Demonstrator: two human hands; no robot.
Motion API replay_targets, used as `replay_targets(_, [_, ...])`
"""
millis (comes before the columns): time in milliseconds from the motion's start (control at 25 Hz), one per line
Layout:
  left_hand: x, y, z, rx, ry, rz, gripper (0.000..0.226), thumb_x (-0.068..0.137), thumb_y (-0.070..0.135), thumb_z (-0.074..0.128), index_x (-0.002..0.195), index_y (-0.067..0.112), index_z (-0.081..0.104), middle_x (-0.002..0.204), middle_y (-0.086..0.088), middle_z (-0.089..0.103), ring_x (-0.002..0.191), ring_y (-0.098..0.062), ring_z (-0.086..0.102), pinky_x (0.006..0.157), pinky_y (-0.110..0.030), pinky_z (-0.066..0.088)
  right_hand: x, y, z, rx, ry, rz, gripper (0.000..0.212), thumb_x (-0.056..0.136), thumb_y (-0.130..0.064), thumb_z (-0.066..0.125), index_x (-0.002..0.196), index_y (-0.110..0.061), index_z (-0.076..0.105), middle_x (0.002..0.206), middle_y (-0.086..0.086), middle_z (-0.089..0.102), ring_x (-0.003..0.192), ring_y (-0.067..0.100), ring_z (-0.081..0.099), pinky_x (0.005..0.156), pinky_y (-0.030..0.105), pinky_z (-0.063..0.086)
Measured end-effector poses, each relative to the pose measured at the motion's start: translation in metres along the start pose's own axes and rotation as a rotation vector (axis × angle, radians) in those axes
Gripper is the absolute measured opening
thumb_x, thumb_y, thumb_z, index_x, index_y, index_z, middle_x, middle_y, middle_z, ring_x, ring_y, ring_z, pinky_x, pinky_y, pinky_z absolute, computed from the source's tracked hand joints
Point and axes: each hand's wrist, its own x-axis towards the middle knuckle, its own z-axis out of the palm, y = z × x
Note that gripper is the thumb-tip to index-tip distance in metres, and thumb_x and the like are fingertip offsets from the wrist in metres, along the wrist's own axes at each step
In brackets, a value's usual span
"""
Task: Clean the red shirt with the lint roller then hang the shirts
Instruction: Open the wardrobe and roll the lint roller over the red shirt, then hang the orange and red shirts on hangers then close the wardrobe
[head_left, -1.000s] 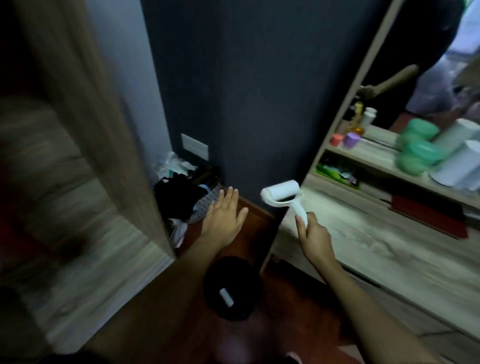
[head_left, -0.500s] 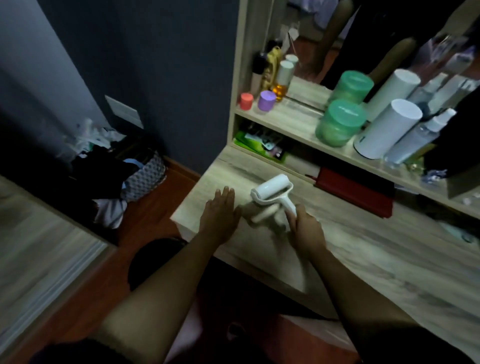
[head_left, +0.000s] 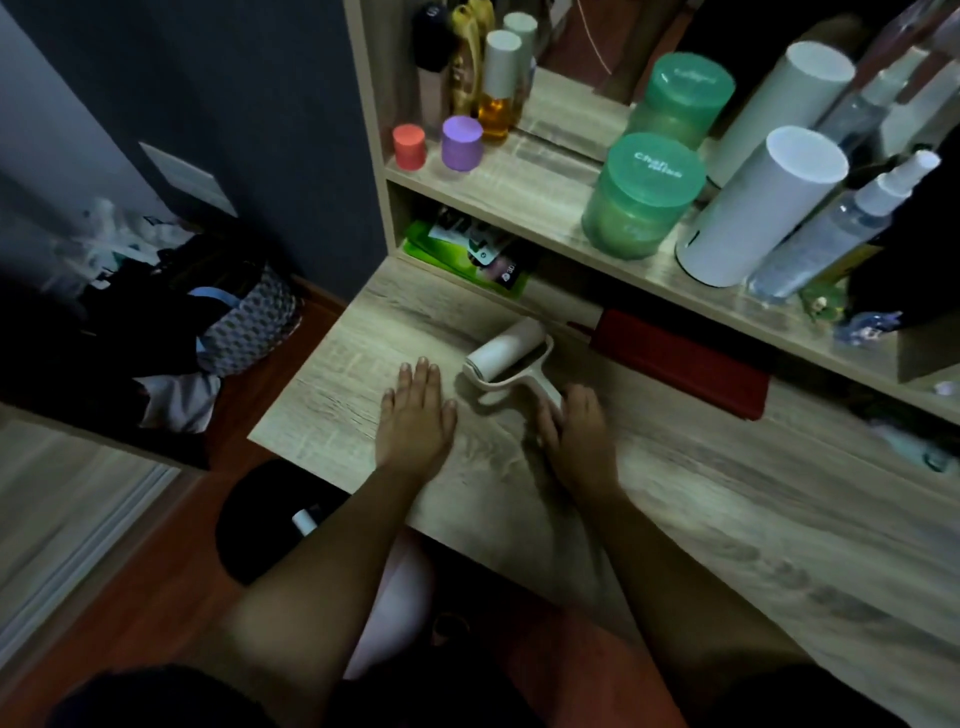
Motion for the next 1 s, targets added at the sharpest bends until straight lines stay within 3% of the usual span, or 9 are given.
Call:
replay_targets(80, [-0.001, 0.000, 0.005, -0.004, 0.024, -0.014, 0.057, 0.099, 0.038, 0.022, 0.149, 0.011, 0.010, 0.159, -0.007, 0.006, 0.146, -0.023, 0.000, 0.116, -0.042, 0.006, 0.000, 0.005, 0.003, 0.002, 0.022, -0.024, 0.030, 0.090, -0.028, 0.054, 0.113, -0.008, 0.052, 0.106, 0.010, 0.053, 0.092, 0.021, 0.053, 0.074, 0.031, 0.046])
replay_targets(240, [-0.002, -0.001, 0.008, 0.001, 0.038, -0.021, 0.061, 0.096, 0.041, 0.016, 0.149, 0.012, 0.011, 0.158, -0.006, 0.008, 0.146, -0.022, 0.000, 0.116, -0.041, 0.005, -0.002, 0.010, 0.006, -0.008, 0.061, -0.046, 0.033, 0.088, -0.026, 0.058, 0.114, -0.005, 0.055, 0.106, 0.013, 0.056, 0.096, 0.025, 0.055, 0.080, 0.038, 0.049])
replay_targets(400, [-0.002, 0.000, 0.001, -0.037, -0.015, -0.021, 0.058, 0.099, 0.040, 0.021, 0.149, 0.013, 0.008, 0.159, -0.005, 0.004, 0.146, -0.021, -0.004, 0.116, -0.041, 0.003, -0.006, 0.006, 0.001, -0.219, 0.067, -0.017, 0.042, 0.088, -0.041, 0.054, 0.120, -0.013, 0.053, 0.116, 0.008, 0.056, 0.109, 0.026, 0.049, 0.090, 0.038, 0.033])
replay_targets(520, [-0.004, -0.002, -0.024, -0.059, -0.031, -0.001, 0.059, 0.099, 0.040, 0.021, 0.150, 0.013, 0.006, 0.159, -0.005, 0.002, 0.146, -0.020, -0.004, 0.117, -0.039, 0.003, -0.008, -0.011, -0.012, -0.238, 0.110, -0.077, 0.053, 0.084, -0.050, 0.051, 0.123, -0.014, 0.052, 0.121, 0.009, 0.056, 0.109, 0.028, 0.051, 0.091, 0.043, 0.040])
replay_targets(600, [-0.004, -0.007, -0.054, -0.043, 0.010, 0.012, 0.057, 0.100, 0.038, 0.022, 0.149, 0.012, 0.008, 0.159, -0.006, 0.004, 0.146, -0.020, 0.000, 0.117, -0.038, 0.005, -0.005, -0.033, -0.020, -0.144, 0.133, -0.233, 0.048, 0.083, -0.043, 0.051, 0.114, -0.006, 0.059, 0.109, 0.015, 0.064, 0.096, 0.030, 0.060, 0.081, 0.042, 0.050])
replay_targets(680, [-0.007, -0.019, -0.099, 0.006, 0.069, 0.035, 0.056, 0.100, 0.037, 0.023, 0.149, 0.013, 0.010, 0.159, -0.006, 0.008, 0.146, -0.020, 0.003, 0.117, -0.038, 0.007, 0.004, -0.075, -0.028, -0.031, 0.104, -0.389, 0.040, 0.083, -0.033, 0.051, 0.107, -0.002, 0.061, 0.100, 0.017, 0.068, 0.089, 0.032, 0.064, 0.078, 0.037, 0.050])
replay_targets(840, [-0.028, -0.065, -0.219, 0.137, 0.285, 0.027, 0.058, 0.099, 0.038, 0.027, 0.149, 0.014, 0.012, 0.158, -0.003, 0.010, 0.146, -0.020, 0.007, 0.116, -0.039, 0.008, 0.023, -0.212, -0.053, 0.110, 0.077, -0.654, 0.042, 0.089, -0.031, 0.042, 0.118, -0.005, 0.059, 0.116, 0.013, 0.065, 0.108, 0.027, 0.060, 0.095, 0.024, 0.036])
replay_targets(1000, [-0.080, -0.126, -0.344, 0.254, 0.538, -0.011, 0.059, 0.097, 0.038, 0.032, 0.148, 0.013, 0.017, 0.157, -0.005, 0.015, 0.145, -0.021, 0.012, 0.116, -0.039, 0.012, 0.016, -0.370, -0.073, 0.107, 0.088, -0.926, 0.053, 0.091, -0.038, 0.031, 0.130, -0.007, 0.050, 0.133, 0.011, 0.055, 0.124, 0.024, 0.050, 0.106, 0.032, 0.036])
